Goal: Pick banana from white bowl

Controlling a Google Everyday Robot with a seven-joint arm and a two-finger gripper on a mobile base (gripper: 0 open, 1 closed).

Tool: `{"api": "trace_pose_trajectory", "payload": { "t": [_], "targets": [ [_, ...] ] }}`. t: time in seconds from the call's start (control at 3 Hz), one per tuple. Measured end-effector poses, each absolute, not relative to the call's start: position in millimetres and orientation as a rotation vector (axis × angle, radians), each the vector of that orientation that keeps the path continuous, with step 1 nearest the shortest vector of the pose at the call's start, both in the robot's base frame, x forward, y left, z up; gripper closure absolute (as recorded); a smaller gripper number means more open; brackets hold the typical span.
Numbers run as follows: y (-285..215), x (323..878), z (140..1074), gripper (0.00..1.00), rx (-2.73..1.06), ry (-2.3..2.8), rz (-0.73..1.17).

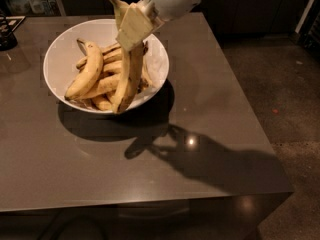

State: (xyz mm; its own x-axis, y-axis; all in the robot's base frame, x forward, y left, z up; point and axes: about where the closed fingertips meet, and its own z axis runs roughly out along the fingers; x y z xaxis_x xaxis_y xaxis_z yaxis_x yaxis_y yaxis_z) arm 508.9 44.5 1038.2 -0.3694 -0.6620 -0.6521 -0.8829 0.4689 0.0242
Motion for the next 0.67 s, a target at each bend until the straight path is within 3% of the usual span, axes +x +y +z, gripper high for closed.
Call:
{"api": "trace_pose_trajectory", "payload": {
  "t": [0.67],
  "targets": [
    [3, 476, 1037, 1.0, -1.062, 2.259, 0.482]
  ]
}}
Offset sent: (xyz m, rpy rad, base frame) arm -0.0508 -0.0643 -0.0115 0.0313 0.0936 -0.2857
